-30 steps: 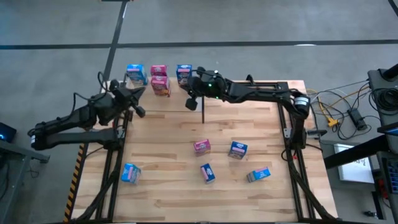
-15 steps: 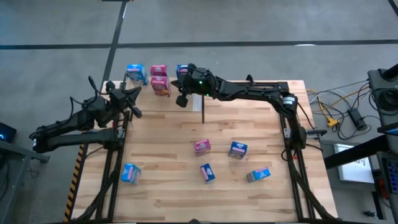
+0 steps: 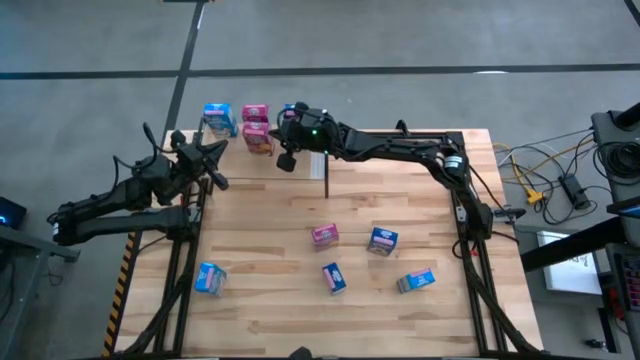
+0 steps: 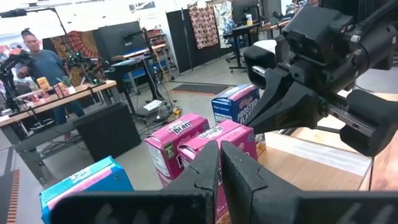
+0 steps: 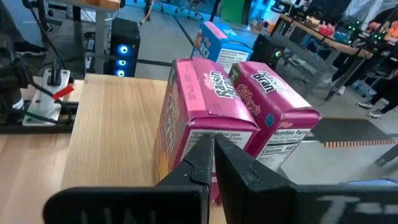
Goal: Stack cereal on shelf
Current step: Put the top pink cereal box on the shelf
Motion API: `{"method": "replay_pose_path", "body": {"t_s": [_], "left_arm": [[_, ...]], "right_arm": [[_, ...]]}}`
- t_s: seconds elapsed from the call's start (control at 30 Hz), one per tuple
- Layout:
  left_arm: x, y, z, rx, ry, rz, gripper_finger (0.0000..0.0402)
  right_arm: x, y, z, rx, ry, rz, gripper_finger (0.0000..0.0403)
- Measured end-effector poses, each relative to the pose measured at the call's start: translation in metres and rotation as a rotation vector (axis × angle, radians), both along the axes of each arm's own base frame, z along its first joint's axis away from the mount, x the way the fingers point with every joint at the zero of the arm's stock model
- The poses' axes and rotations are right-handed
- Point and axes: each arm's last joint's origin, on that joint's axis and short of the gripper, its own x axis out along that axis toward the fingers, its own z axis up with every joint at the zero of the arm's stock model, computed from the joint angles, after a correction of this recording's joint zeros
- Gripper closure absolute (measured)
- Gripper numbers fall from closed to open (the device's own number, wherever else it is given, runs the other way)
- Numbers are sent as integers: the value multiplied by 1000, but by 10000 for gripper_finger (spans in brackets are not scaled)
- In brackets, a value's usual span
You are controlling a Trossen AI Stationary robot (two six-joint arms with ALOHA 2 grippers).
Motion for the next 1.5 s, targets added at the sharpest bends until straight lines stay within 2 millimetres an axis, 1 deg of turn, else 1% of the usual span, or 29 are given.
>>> {"method": "replay_pose_path", "body": {"t_s": [0.67,0.83,0.9,1.13,1.5], "left_arm": [[0,0,0,0,0,0,402],[0,0,0,0,-1,0,402],[0,0,0,0,-1,0,401],[0,0,0,0,-1,-1,401],[0,0,0,0,-2,-1,402]], "right_arm": [[-2,-7,1,-66,14,-8,394],[-1,-7,4,-102,-8,-1,394],[1,-7,4,-114,-23,3,394],[7,-11,-9,-130,-26,-2,394],[7,-12,-7,-143,-46,-6,394]]}}
